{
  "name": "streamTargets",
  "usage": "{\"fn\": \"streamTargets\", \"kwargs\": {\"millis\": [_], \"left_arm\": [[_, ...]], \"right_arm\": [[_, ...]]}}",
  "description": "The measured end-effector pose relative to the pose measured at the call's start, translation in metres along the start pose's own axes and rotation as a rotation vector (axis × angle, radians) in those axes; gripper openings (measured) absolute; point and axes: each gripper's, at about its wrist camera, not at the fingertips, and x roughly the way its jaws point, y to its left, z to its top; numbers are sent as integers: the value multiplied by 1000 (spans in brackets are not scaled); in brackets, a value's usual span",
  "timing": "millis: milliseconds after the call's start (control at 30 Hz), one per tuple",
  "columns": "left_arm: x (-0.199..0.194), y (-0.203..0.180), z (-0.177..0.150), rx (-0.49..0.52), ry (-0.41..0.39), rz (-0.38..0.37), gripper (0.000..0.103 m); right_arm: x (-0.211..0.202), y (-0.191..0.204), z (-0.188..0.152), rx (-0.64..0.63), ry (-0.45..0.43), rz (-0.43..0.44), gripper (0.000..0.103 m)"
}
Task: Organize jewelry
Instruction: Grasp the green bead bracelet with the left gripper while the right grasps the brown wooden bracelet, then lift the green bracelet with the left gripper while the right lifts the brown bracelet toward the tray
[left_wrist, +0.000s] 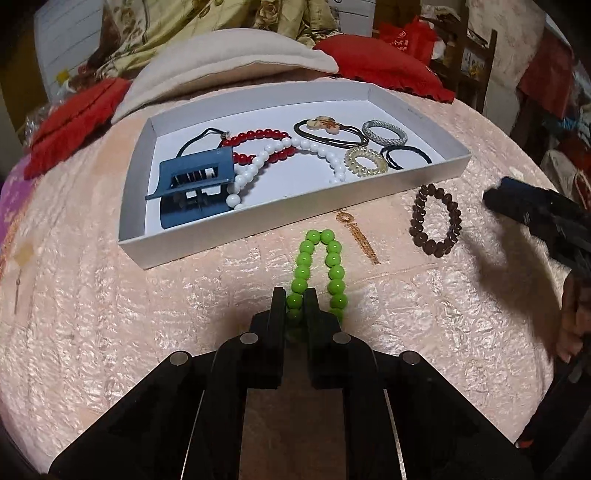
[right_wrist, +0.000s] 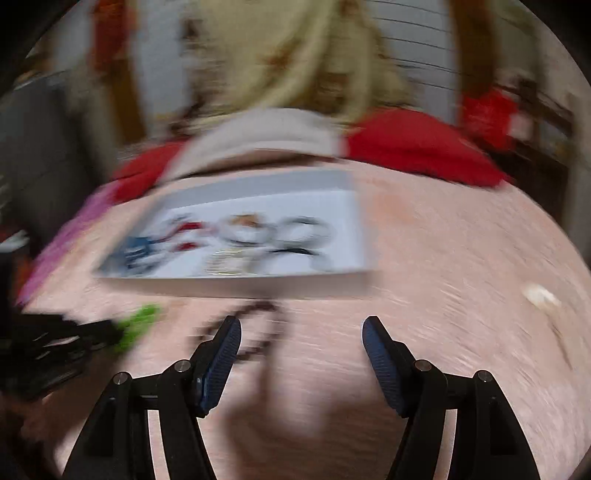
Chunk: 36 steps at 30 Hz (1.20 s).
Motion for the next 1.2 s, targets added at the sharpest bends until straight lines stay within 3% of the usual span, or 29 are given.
{"fn": "streamTargets", "kwargs": {"millis": [100, 267, 300, 467, 600, 1200], "left_arm": [[0, 8, 1, -40, 0, 20, 8], [0, 21, 2, -103, 8, 19, 8], [0, 21, 1, -101, 8, 19, 8], [-1, 19, 1, -97, 9, 23, 8], [1, 18, 2, -94, 9, 25, 8], [4, 18, 3, -106, 8, 43, 8]], "right_arm": [[11, 30, 2, -178, 28, 90, 57], [40, 49, -2, -275, 136, 187, 34], [46, 51, -3, -281, 158, 185, 29], [52, 54, -7, -292, 190, 163, 25], [47, 52, -8, -285, 195, 131, 11], [38, 55, -16, -306, 172, 94, 9]]}}
